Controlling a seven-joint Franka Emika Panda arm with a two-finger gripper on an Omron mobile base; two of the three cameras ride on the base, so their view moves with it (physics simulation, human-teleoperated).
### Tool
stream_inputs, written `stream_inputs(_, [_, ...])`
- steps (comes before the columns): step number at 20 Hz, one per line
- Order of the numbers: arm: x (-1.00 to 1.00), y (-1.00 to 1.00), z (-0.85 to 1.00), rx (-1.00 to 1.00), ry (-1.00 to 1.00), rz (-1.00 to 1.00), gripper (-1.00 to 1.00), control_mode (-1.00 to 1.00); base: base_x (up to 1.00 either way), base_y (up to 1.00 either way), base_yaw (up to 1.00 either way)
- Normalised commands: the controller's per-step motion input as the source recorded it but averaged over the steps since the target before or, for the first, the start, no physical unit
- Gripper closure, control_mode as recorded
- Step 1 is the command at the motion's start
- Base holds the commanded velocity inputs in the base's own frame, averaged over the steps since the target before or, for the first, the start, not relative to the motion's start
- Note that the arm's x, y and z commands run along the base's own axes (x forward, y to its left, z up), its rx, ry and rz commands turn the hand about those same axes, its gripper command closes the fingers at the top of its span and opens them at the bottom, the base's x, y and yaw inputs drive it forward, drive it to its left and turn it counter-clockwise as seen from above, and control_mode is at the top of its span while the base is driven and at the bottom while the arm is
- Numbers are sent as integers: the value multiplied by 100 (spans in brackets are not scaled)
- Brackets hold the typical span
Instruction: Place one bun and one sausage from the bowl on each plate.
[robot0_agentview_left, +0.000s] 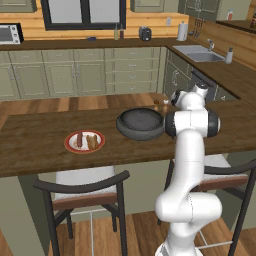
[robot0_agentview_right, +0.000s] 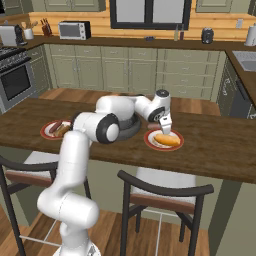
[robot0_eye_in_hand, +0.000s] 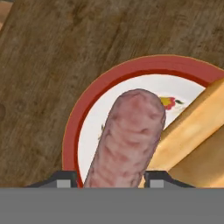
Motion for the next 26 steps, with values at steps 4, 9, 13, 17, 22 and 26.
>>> stream_inputs(4, [31,0,-17,0,0,0,-100,-100,0,0,0])
stream_inputs(9, [7,0,0,0,0,0,-100,-100,0,0,0])
stream_inputs(13, [-37,0,22,0,-10,0,-100,-100,0,0,0])
stream_inputs(17, [-100,6,71,0,-43,0,-100,-100,0,0,0])
stream_inputs(22, [-100,38,29,-6,-42,2,-100,-100,0,0,0])
stream_inputs(26, [-100,61,-18,-16,-20,6,-100,-100,0,0,0])
